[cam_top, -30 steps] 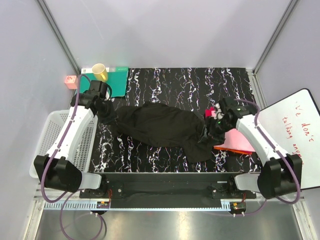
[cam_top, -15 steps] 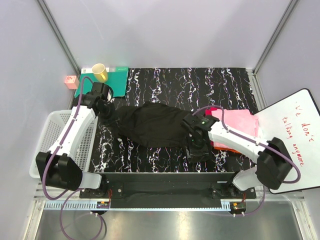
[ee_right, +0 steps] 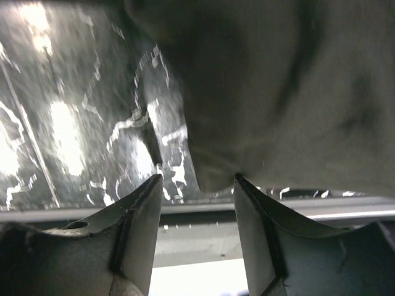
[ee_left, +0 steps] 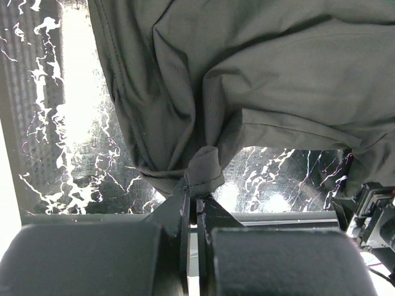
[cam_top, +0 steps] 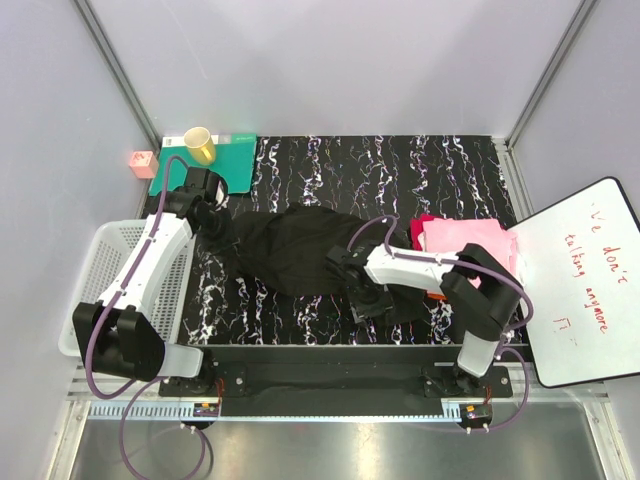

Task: Fold and stack the t-shirts
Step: Flatten the tshirt out

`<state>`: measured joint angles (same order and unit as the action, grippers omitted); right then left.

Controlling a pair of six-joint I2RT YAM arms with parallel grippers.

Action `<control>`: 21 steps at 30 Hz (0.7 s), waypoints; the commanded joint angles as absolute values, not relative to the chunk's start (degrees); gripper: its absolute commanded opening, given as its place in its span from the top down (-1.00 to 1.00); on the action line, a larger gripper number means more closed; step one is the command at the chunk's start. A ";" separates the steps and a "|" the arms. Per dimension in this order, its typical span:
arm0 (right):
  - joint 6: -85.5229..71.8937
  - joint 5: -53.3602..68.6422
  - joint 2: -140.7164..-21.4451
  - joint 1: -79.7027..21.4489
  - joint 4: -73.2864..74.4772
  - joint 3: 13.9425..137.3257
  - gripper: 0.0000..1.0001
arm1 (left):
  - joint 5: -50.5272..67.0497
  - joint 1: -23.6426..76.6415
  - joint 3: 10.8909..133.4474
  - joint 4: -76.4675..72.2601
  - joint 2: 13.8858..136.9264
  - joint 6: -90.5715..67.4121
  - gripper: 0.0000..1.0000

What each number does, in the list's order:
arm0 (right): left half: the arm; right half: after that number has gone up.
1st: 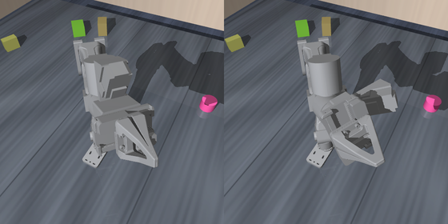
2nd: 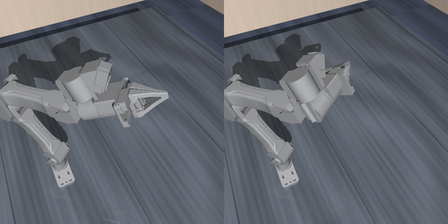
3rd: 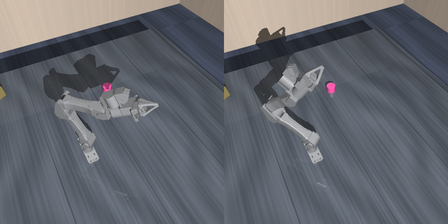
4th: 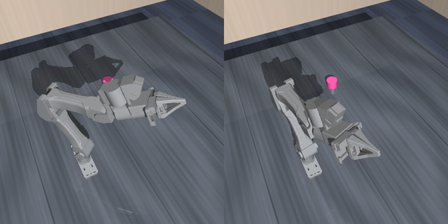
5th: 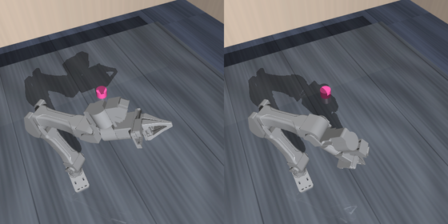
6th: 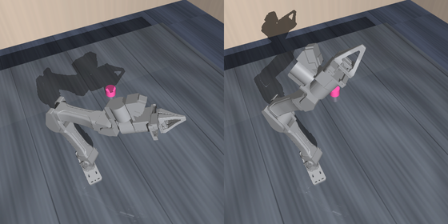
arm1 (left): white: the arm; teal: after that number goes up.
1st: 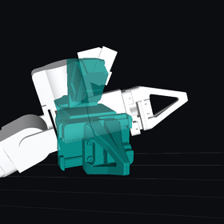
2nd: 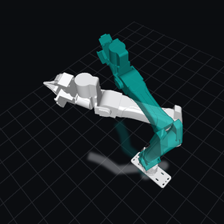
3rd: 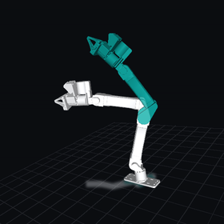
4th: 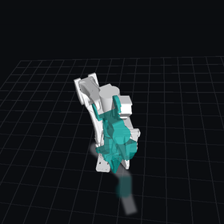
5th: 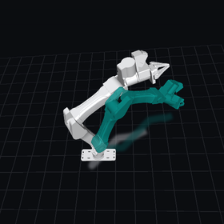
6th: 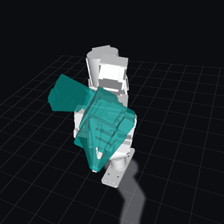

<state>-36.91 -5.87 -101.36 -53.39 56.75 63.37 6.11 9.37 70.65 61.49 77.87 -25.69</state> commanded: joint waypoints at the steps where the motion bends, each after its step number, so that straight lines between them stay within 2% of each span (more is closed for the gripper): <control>1: -36.30 -11.51 -105.36 -53.96 55.46 66.27 -0.13 | 7.82 9.14 70.40 59.59 77.43 -24.96 1.00; 9: -36.12 -20.38 -111.00 -54.05 59.93 69.34 -0.08 | 7.65 9.14 70.93 59.68 77.43 -24.87 1.00; 12: -37.61 -24.51 -114.68 -54.05 63.71 70.40 0.00 | 7.39 9.14 71.19 59.68 77.61 -24.87 1.00; 13: -37.79 -25.48 -115.22 -54.05 64.59 70.57 0.26 | 7.21 9.14 71.28 59.68 77.43 -24.79 1.00; 15: -38.23 -27.51 -116.01 -54.05 65.91 70.66 0.57 | 6.94 9.14 71.63 59.68 77.52 -24.87 1.00; 16: -38.15 -27.68 -116.02 -54.05 65.92 70.84 0.89 | 6.77 9.14 71.89 59.85 77.52 -24.79 1.00; 17: -38.23 -27.86 -115.93 -53.97 66.44 71.10 1.00 | 6.77 9.14 72.24 59.77 77.61 -24.61 1.00; 21: -37.53 -28.65 -111.73 -53.97 68.37 73.47 1.00 | 5.45 9.14 75.14 60.64 78.05 -24.08 1.00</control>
